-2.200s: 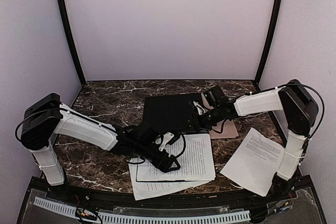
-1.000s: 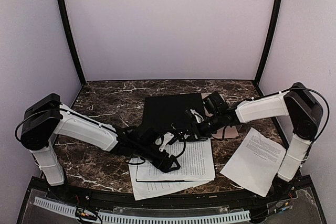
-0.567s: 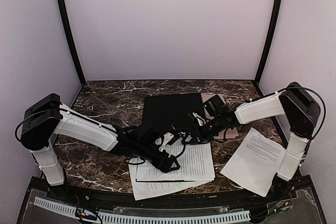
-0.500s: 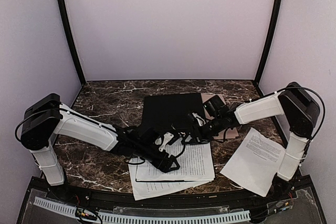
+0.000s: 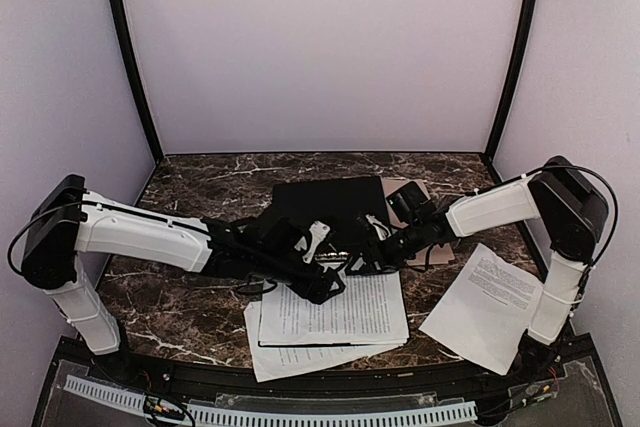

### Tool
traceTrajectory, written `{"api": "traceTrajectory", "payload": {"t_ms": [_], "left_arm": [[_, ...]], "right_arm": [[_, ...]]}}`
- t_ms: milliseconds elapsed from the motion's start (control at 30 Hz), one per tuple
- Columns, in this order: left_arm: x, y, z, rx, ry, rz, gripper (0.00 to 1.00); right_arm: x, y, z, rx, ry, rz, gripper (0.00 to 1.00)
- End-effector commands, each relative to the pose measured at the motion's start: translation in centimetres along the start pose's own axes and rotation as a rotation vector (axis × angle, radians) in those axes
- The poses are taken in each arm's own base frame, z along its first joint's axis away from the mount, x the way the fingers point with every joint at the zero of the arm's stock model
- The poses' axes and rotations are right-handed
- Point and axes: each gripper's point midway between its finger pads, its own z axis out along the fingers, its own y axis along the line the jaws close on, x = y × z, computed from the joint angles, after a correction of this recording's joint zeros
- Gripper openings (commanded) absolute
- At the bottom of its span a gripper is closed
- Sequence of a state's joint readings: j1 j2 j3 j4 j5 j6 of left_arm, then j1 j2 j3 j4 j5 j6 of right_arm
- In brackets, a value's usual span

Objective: Put the files into the folder
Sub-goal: Clamp the file in the folder.

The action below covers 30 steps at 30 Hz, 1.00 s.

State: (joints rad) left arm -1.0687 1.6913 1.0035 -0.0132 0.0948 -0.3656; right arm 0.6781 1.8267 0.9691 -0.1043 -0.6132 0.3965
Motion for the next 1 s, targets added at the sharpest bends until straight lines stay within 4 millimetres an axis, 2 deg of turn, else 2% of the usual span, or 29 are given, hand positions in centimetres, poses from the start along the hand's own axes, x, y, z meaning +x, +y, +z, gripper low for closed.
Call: {"api": "traceTrajectory", "payload": {"t_ms": [0, 133, 267, 400, 567, 967], "left_arm": [[-2.8, 3.4, -1.8, -0.194, -0.045, -0.002, 0.78], [-4.3, 6.2, -2.0, -0.259, -0.058, -0.070, 0.70], [-6.1, 7.7, -1.8, -0.282, -0.072, -0.066, 0.61], [-7.1, 7.9, -0.5, -0.271, -0.046, -0.023, 0.55], [-7.4, 8.1, 1.2, -0.262, -0.010, -0.010, 0.50], [-7.9, 8.8, 2.8, -0.278, -0.006, -0.012, 0.37]], "right_arm": [[1.2, -2.3, 0.6, 0.066, 0.028, 0.026, 0.59], [1.2, -2.3, 0.5, 0.068, 0.025, 0.023, 0.59], [1.2, -2.4, 0.5, 0.070, 0.025, 0.022, 0.59], [1.1, -2.4, 0.6, 0.069, 0.025, 0.021, 0.59], [1.1, -2.3, 0.6, 0.066, 0.024, 0.019, 0.59], [1.2, -2.4, 0.6, 0.067, 0.028, 0.022, 0.58]]}}
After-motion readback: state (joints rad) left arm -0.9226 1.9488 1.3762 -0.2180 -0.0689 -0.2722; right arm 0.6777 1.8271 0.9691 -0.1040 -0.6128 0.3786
